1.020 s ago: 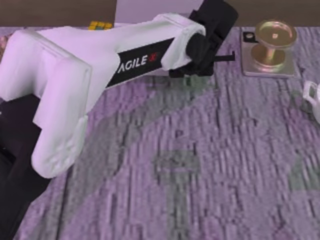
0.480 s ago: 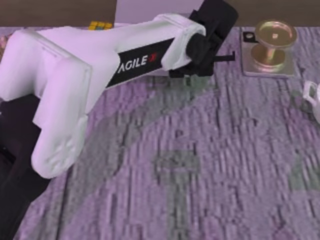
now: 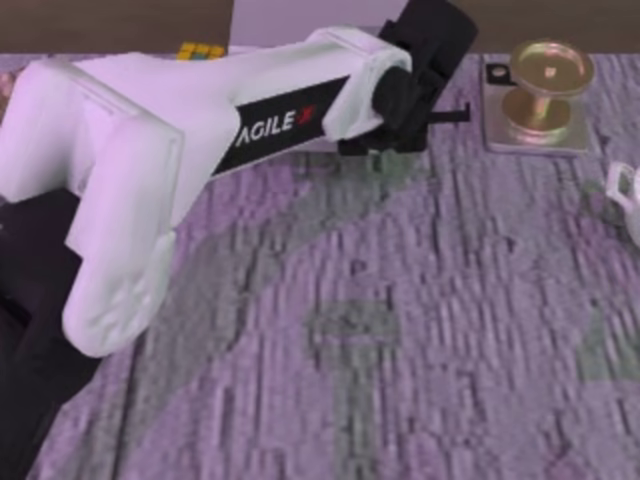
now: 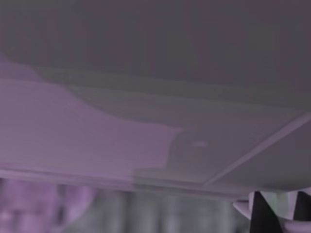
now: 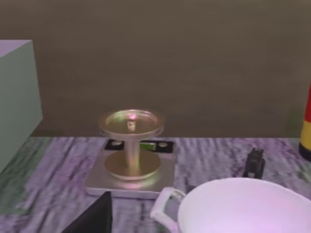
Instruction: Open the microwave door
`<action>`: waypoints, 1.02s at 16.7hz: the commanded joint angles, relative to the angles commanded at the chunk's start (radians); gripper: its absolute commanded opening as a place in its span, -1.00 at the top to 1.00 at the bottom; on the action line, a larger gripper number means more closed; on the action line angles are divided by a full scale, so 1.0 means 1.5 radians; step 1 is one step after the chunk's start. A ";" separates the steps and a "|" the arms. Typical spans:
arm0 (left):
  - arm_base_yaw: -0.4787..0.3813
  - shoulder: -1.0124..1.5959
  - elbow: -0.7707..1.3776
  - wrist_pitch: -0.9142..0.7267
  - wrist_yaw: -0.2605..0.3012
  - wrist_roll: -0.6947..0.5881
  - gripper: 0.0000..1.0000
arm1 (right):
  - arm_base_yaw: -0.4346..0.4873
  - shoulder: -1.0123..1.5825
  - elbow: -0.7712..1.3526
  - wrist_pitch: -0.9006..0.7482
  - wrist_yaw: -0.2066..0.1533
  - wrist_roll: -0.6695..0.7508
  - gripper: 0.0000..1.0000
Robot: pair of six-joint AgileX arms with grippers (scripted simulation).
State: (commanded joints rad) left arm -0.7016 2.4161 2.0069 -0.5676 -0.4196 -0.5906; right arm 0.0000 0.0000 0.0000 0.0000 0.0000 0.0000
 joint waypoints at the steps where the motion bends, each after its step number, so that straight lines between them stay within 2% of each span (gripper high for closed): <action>1: 0.000 0.000 0.000 0.000 0.000 0.000 1.00 | 0.000 0.000 0.000 0.000 0.000 0.000 -1.00; 8: -0.005 0.004 -0.002 0.003 0.005 -0.001 1.00 | 0.000 0.000 0.000 0.000 0.000 0.000 -1.00; 17: 0.002 -0.039 -0.072 0.047 0.023 0.037 1.00 | 0.000 0.000 0.000 0.000 0.000 0.000 -1.00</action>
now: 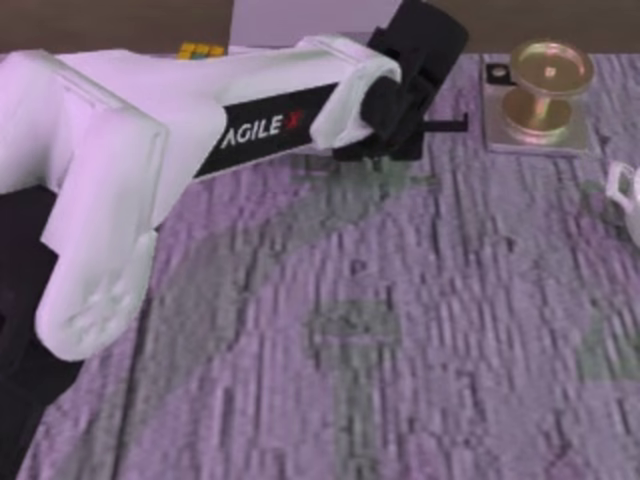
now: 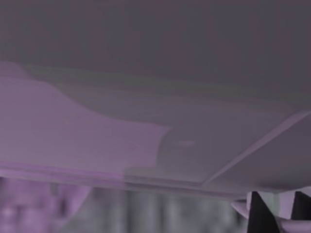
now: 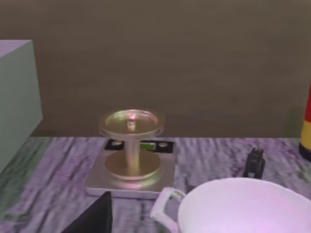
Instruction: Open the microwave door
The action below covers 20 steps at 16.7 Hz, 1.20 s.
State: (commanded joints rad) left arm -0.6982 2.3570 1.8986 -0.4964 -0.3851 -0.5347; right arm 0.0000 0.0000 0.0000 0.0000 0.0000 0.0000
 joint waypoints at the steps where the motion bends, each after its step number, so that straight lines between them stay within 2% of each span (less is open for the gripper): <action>1: 0.000 0.000 0.000 0.000 0.000 0.000 1.00 | 0.000 0.000 0.000 0.000 0.000 0.000 -1.00; 20: 0.000 0.000 0.000 0.000 0.000 0.000 1.00 | 0.000 0.000 0.000 0.000 0.000 0.000 -1.00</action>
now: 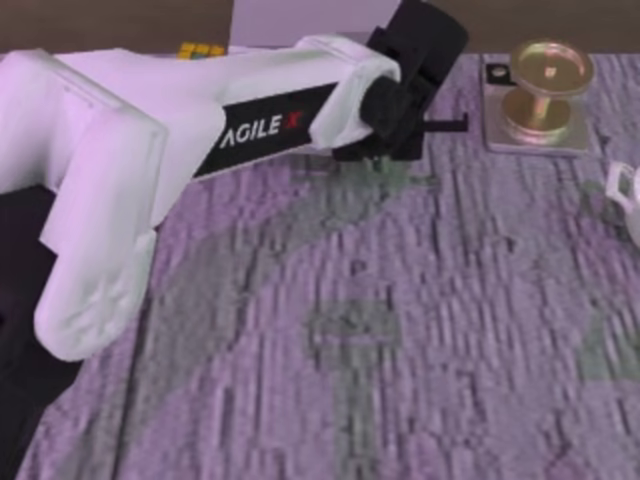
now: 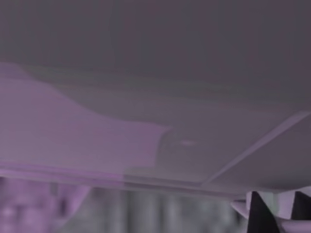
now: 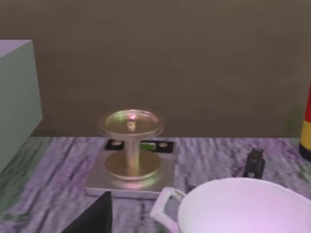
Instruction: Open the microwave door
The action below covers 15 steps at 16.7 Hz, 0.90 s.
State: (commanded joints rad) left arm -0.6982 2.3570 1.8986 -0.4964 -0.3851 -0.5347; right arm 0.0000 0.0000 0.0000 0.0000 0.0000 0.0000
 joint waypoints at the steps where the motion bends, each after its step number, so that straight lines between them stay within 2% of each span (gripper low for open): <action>1: 0.000 0.000 0.000 0.000 0.000 0.000 1.00 | 0.000 0.000 0.000 0.000 0.000 0.000 -1.00; 10: 0.003 -0.038 -0.067 0.044 0.026 0.039 1.00 | 0.000 0.000 0.000 0.000 0.000 0.000 -1.00; 15: 0.004 -0.039 -0.071 0.046 0.027 0.041 1.00 | 0.000 0.000 0.000 0.000 0.000 0.000 -1.00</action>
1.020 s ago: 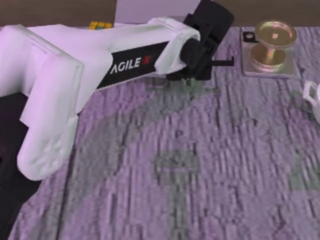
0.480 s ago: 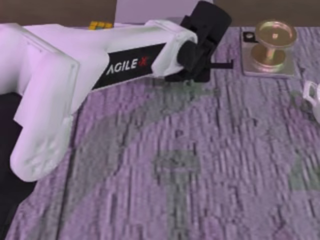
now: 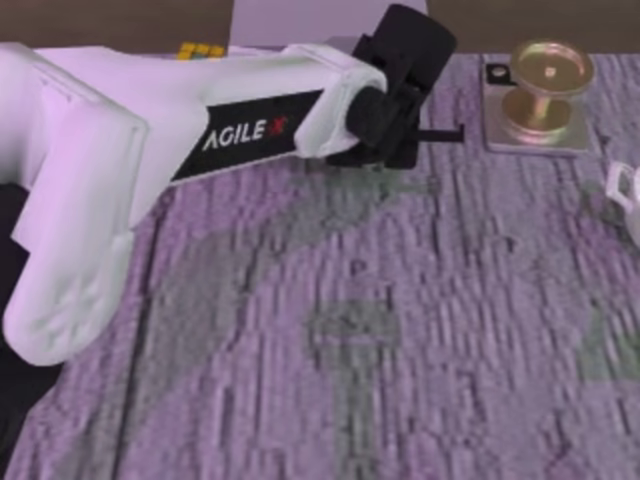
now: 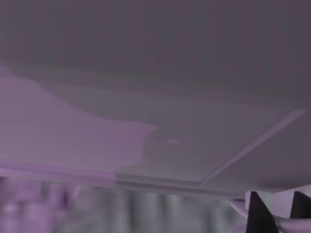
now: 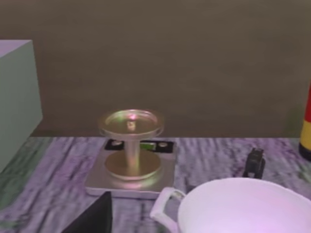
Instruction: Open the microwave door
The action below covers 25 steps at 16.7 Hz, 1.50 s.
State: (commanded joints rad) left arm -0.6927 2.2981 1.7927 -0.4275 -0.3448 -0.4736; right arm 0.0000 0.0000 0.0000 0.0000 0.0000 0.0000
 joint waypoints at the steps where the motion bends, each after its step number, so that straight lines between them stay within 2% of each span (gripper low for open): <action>1: 0.000 0.000 0.000 0.000 0.000 0.000 1.00 | 0.000 0.000 0.000 0.000 0.000 0.000 -1.00; 20: 0.000 0.000 0.000 0.000 0.000 0.000 1.00 | 0.000 0.000 0.000 0.000 0.000 0.000 -1.00; 25: -0.002 -0.017 -0.033 0.020 0.016 0.021 1.00 | 0.000 0.000 0.000 0.000 0.000 0.000 -1.00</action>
State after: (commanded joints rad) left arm -0.6952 2.2727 1.7436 -0.3973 -0.3204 -0.4421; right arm 0.0000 0.0000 0.0000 0.0000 0.0000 0.0000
